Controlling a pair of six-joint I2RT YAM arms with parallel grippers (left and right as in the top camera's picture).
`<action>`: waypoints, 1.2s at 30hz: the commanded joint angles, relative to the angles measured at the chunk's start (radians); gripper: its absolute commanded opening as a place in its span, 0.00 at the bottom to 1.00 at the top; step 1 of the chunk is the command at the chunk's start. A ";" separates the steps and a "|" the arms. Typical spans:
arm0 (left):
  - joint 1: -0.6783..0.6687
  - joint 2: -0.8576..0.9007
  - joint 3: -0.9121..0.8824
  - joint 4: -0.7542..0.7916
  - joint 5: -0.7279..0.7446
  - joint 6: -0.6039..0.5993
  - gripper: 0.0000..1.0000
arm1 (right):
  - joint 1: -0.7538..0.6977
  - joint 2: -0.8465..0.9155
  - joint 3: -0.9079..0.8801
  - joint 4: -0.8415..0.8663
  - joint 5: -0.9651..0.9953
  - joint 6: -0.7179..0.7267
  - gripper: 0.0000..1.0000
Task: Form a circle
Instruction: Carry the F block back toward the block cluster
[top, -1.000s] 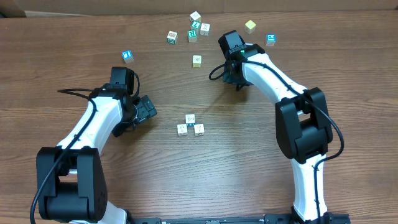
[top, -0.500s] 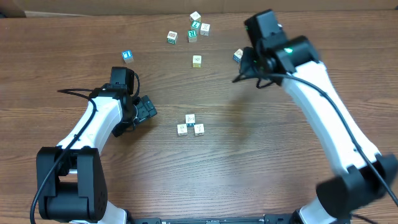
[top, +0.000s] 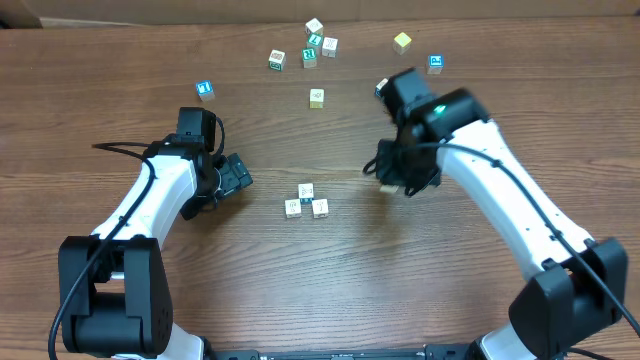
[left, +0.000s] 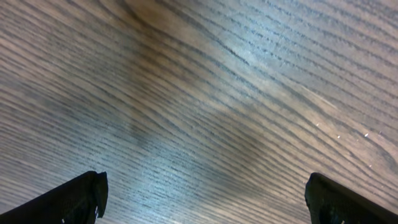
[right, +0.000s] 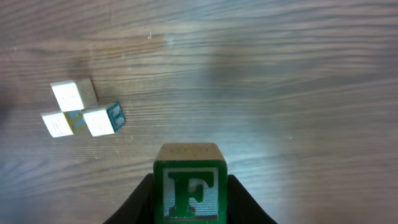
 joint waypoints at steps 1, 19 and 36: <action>-0.001 0.008 0.015 -0.003 0.005 -0.018 1.00 | 0.050 0.004 -0.149 0.063 -0.066 0.061 0.26; -0.001 0.008 0.015 -0.003 0.005 -0.018 1.00 | 0.366 0.004 -0.495 0.311 -0.072 0.392 0.26; -0.001 0.008 0.015 -0.003 0.005 -0.018 1.00 | 0.451 0.004 -0.498 0.446 -0.071 0.216 0.25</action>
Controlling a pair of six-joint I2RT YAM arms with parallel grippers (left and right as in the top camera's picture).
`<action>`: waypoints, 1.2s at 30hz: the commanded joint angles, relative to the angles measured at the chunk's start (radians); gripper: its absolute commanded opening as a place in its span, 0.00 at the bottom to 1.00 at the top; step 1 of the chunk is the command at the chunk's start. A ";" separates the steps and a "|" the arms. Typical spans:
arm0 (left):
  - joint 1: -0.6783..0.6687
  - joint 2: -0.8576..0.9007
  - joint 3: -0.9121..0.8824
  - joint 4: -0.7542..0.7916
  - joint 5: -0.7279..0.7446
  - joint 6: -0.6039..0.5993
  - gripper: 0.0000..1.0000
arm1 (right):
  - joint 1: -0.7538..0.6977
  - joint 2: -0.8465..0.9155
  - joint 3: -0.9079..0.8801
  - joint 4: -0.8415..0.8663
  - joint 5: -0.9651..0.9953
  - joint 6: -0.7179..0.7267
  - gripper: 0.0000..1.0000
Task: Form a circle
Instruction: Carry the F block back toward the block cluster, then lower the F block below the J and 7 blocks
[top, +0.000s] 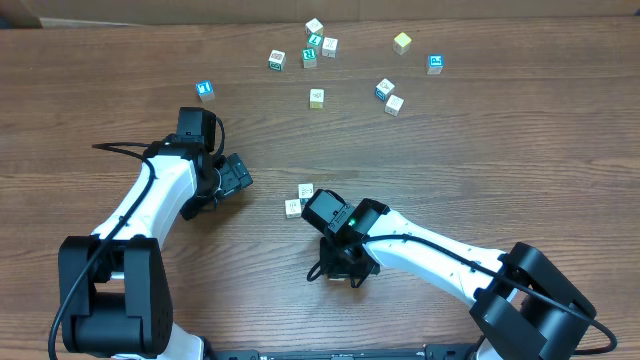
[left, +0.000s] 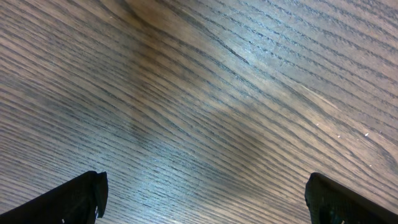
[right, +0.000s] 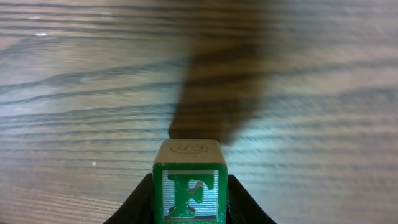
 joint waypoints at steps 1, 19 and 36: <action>-0.001 0.008 0.015 -0.002 0.004 -0.018 1.00 | 0.004 0.004 -0.022 0.032 0.005 -0.127 0.25; -0.001 0.008 0.015 -0.002 0.004 -0.018 1.00 | 0.007 0.010 -0.022 0.225 0.129 -0.093 0.21; -0.001 0.008 0.015 -0.002 0.004 -0.018 1.00 | 0.091 0.032 -0.022 0.329 0.272 0.008 0.20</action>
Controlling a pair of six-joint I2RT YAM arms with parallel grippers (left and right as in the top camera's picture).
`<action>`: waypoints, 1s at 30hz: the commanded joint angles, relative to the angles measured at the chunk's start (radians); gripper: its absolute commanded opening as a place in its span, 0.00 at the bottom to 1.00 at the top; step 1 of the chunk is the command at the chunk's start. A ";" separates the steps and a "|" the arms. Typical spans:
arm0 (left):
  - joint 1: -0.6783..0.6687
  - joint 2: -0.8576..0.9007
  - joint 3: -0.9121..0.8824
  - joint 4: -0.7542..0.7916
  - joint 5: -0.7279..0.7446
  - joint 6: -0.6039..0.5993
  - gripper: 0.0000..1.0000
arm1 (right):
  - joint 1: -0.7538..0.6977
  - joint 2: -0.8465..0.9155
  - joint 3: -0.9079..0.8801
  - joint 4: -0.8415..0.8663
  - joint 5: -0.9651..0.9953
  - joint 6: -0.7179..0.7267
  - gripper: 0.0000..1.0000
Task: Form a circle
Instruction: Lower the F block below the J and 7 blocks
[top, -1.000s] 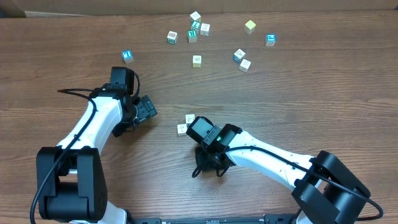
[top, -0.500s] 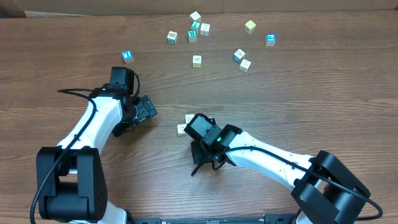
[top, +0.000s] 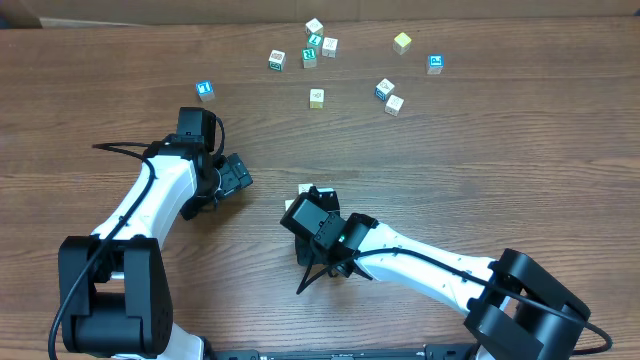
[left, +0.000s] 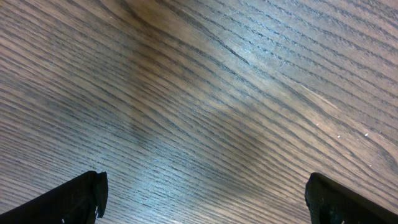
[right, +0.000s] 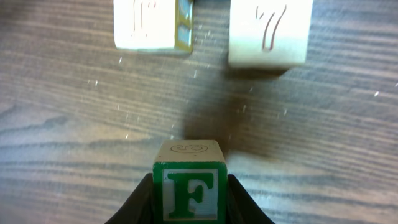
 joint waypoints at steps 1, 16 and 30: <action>-0.001 0.008 0.015 -0.002 0.004 -0.018 1.00 | 0.008 0.038 -0.006 0.013 0.054 0.016 0.20; -0.001 0.008 0.015 -0.002 0.004 -0.018 1.00 | 0.008 0.054 -0.006 0.040 0.055 0.011 0.49; -0.001 0.008 0.015 -0.002 0.004 -0.018 1.00 | 0.008 0.053 0.026 -0.023 0.025 0.063 0.35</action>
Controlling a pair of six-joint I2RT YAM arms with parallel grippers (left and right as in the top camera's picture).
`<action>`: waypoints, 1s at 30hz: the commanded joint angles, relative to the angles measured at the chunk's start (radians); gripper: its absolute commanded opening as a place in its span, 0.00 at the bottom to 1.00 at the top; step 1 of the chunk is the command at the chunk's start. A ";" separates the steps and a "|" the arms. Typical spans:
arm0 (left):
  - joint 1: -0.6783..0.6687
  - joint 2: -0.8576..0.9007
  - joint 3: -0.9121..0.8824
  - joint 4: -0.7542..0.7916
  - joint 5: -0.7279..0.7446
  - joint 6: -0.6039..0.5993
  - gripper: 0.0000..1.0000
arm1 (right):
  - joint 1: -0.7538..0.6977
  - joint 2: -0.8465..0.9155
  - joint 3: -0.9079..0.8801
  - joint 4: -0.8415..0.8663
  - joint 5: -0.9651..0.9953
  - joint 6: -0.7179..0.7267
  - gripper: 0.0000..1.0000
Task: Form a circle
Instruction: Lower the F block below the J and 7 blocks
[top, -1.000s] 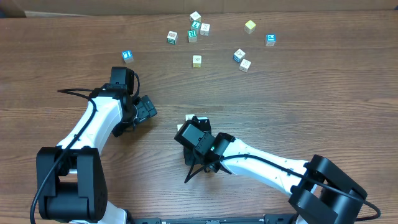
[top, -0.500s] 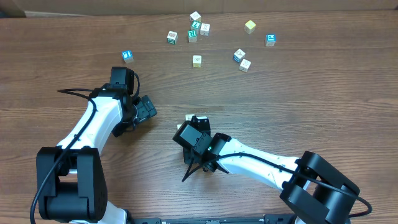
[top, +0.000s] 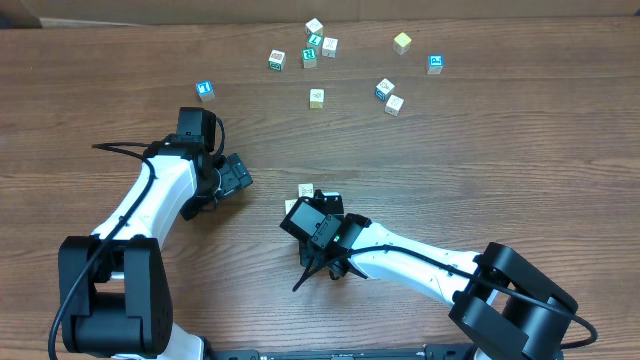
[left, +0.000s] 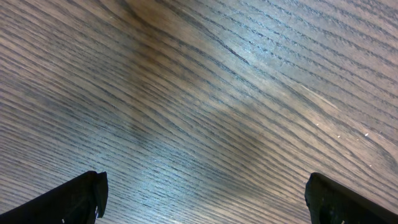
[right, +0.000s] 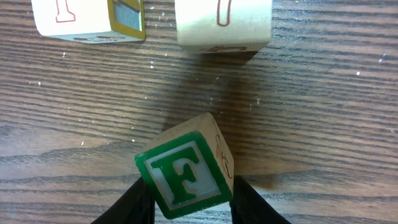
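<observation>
A green "F" block (right: 185, 177) sits askew on the table between the fingers of my right gripper (right: 189, 196), whose jaws stand a little apart around it. Just beyond it lie two pale blocks, one with a yellow side (right: 87, 15) and one with a red mark (right: 224, 22). In the overhead view the right arm (top: 400, 255) covers this spot; two pale blocks (top: 305, 190) (top: 290, 207) peek out beside it. My left gripper (left: 199, 198) (top: 232, 178) is open over bare wood, well left of the blocks.
Several loose letter blocks (top: 310, 50) are scattered along the far edge of the wooden table (top: 520, 150), with a blue one (top: 204, 90) further left. A cardboard wall (top: 150, 12) lines the back.
The F block was square in the shut right fingers. Now it is turned askew, the fingers stand wider, and the two pale blocks sit a little higher in view. The left arm is unchanged.
My right gripper held the F block high at the right, with the small cluster far to its left. Then it was low over bare wood near the cluster, then just beside two cluster blocks. Now the block sits twisted between loosened fingers. The left gripper stayed open throughout.
</observation>
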 joint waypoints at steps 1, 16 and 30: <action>-0.001 0.008 0.015 -0.002 0.004 -0.018 1.00 | 0.006 0.006 0.024 0.013 -0.002 0.009 0.35; -0.001 0.008 0.015 -0.002 0.004 -0.018 1.00 | 0.006 0.006 0.024 0.043 -0.022 0.007 0.38; -0.001 0.008 0.015 -0.002 0.004 -0.018 1.00 | 0.005 0.006 0.024 0.082 0.025 -0.212 0.58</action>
